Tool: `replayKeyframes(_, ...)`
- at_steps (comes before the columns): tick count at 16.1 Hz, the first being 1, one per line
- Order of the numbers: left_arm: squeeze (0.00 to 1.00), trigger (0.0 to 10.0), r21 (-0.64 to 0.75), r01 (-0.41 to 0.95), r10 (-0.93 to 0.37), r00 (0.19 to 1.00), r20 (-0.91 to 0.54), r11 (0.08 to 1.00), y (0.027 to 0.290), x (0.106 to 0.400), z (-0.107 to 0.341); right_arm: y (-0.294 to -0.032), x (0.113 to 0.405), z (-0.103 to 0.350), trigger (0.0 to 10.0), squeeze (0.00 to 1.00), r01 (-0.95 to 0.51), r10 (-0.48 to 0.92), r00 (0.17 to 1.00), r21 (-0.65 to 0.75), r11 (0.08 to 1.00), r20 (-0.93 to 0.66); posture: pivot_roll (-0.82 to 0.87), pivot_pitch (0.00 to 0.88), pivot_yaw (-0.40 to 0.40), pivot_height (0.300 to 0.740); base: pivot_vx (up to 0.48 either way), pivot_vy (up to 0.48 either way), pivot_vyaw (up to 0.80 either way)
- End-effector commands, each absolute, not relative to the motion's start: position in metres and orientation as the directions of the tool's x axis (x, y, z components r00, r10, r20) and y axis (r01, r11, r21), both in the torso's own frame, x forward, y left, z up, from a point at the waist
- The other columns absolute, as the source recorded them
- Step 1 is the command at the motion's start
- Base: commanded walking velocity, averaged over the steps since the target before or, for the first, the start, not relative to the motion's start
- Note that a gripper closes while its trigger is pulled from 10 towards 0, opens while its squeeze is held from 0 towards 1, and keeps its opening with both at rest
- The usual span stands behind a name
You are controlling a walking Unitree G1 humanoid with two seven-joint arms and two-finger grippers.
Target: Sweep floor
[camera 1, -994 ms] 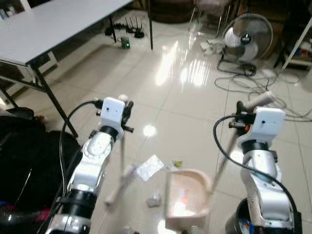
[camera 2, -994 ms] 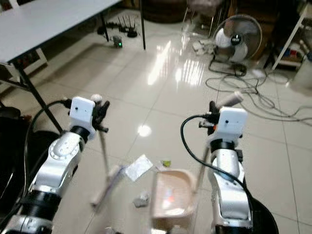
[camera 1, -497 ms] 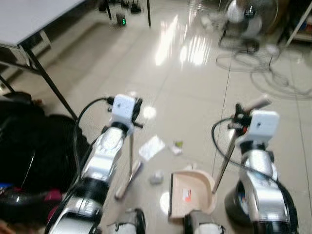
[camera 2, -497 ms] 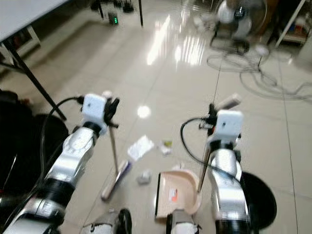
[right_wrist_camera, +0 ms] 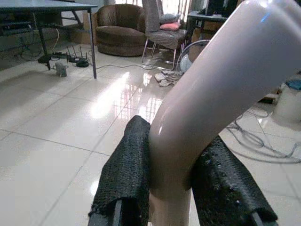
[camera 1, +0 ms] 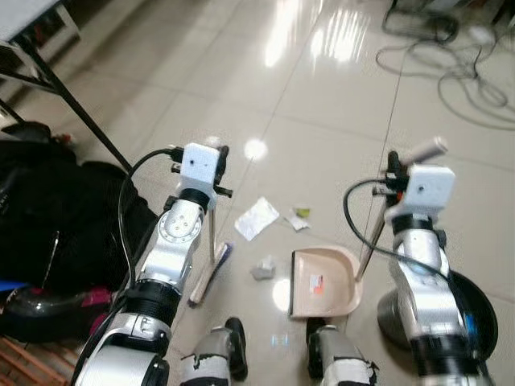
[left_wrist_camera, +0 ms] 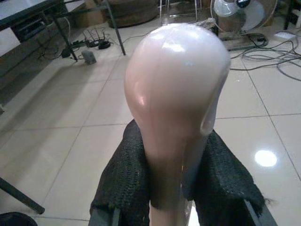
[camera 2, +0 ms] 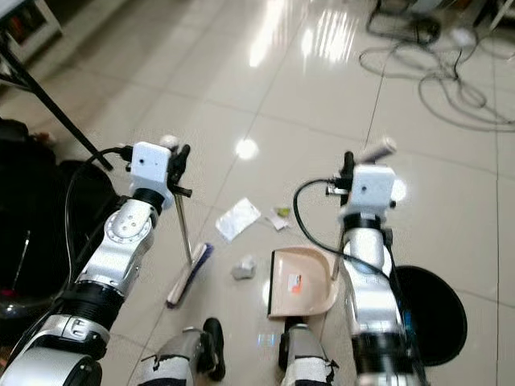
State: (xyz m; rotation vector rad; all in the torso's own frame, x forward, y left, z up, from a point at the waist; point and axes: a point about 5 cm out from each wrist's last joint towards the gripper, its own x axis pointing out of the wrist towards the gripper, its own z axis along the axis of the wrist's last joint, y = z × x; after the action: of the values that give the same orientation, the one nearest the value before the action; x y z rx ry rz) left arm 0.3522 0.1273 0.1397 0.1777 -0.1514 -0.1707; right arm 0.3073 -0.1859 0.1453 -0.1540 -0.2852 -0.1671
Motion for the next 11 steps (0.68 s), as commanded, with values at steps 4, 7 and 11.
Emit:
replayKeyframes(4, 0.0, 10.0, 0.135, 0.116, -0.138, 0.976, 0.168, 0.984, 0.13, 0.35, 0.139, -0.183, 0.308, 0.156, 10.0, 0.0, 0.222, -0.145, 0.891, -0.136, 0.965, 0.431, 0.04, 0.392, 0.1, 0.74, 0.0, 0.0, 0.0)
replayKeyframes(7, 0.0, 10.0, 0.097, 0.109, -0.125, 0.976, 0.176, 0.989, 0.126, 0.351, 0.136, -0.176, 0.31, 0.155, 10.0, 0.0, 0.227, -0.15, 0.875, -0.117, 0.967, 0.459, 0.05, 0.398, 0.106, 0.74, 0.0, 0.0, 0.0)
replayKeyframes(11, 0.0, 10.0, 0.085, 0.138, -0.152, 0.972, 0.182, 0.987, 0.108, 0.358, 0.141, -0.155, 0.312, 0.141, 10.0, 0.0, 0.194, -0.105, 0.887, -0.156, 0.968, 0.45, 0.06, 0.396, 0.127, 0.74, 0.0, 0.0, 0.0)
